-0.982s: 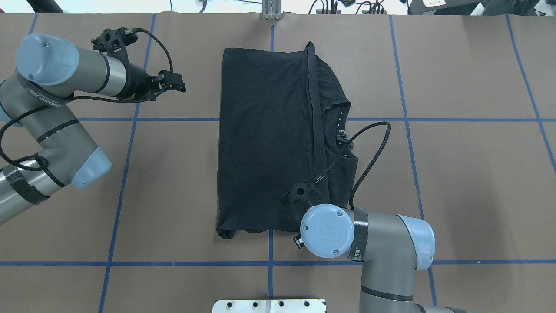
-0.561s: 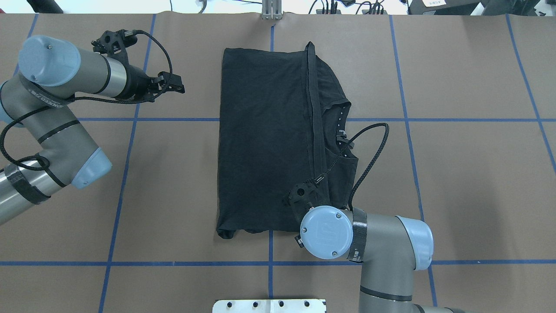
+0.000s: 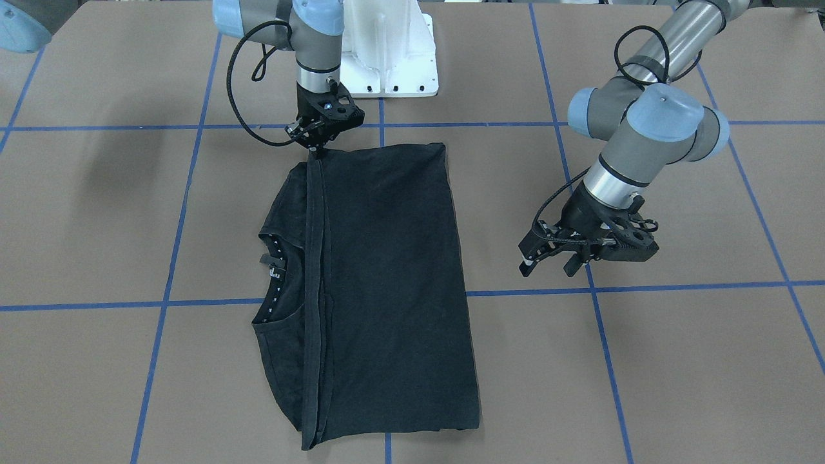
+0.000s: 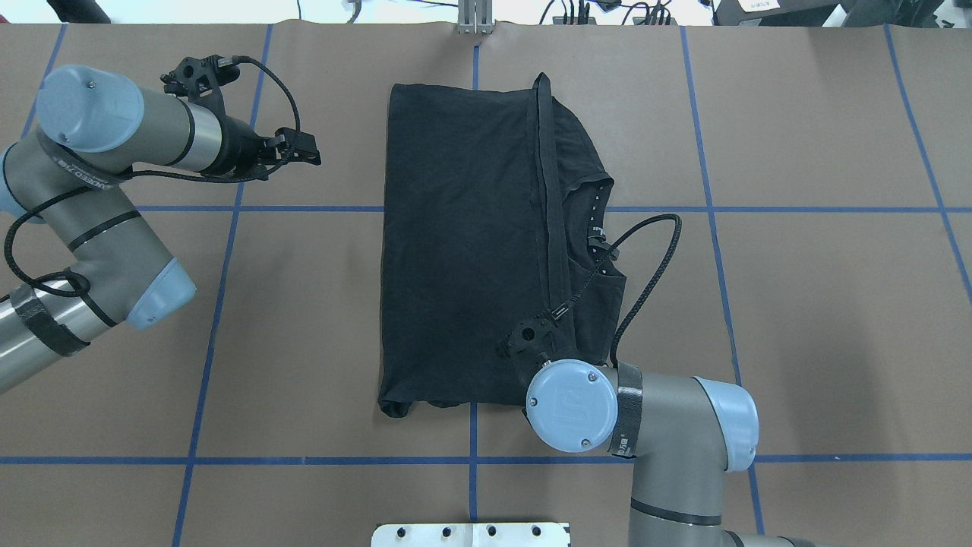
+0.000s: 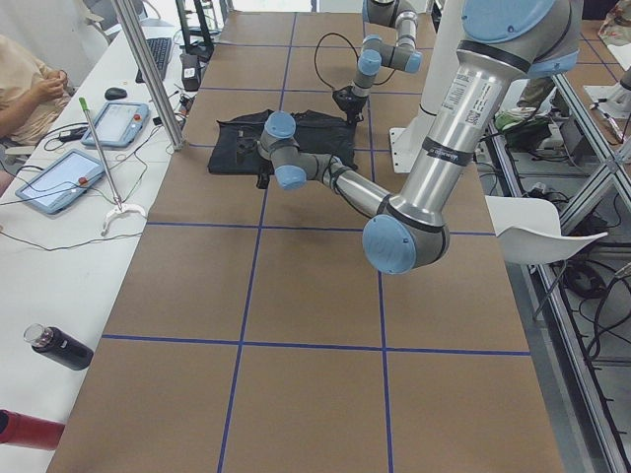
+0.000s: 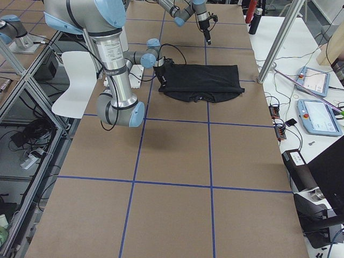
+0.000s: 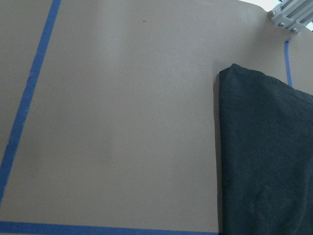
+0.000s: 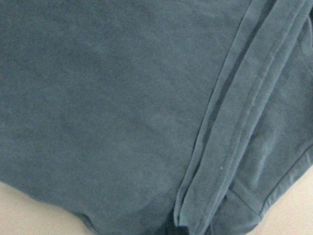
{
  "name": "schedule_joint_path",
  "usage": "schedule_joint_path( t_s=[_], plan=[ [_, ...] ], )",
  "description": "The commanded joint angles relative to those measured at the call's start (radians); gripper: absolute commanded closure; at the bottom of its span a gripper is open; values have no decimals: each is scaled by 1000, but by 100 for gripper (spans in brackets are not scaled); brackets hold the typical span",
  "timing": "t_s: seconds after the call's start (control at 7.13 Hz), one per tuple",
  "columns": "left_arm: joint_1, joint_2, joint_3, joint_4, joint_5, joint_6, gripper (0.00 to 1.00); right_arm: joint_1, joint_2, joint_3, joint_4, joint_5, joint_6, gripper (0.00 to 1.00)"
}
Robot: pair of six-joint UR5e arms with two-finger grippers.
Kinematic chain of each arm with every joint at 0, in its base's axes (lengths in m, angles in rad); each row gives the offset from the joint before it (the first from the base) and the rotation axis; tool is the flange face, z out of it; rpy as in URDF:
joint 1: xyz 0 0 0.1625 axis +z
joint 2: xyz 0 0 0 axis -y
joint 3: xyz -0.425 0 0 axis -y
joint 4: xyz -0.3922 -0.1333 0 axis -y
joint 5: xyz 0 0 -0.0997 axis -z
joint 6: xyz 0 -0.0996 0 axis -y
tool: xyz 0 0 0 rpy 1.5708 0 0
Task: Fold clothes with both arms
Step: 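Move the right gripper to the shirt's lower corner nearest the robot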
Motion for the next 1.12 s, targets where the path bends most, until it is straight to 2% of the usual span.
schedule_joint_path(
  t_s=[0.0,0.28,0.42,0.56,0.98],
  plan=[
    [1,-3,0,0,0,0,0,22,-4,19,-13,8,0,100],
    [1,-11,-3,1,0,-2,0,39,-47,89,-36,8,3,100],
    [1,-11,-6,1,0,-4,0,20,-75,93,-36,2,38,100],
    [1,-12,-7,3,0,-19,0,-2,-88,94,-34,8,169,100],
    [1,-14,-8,3,0,-19,0,-22,-139,116,-23,10,235,100]
  ],
)
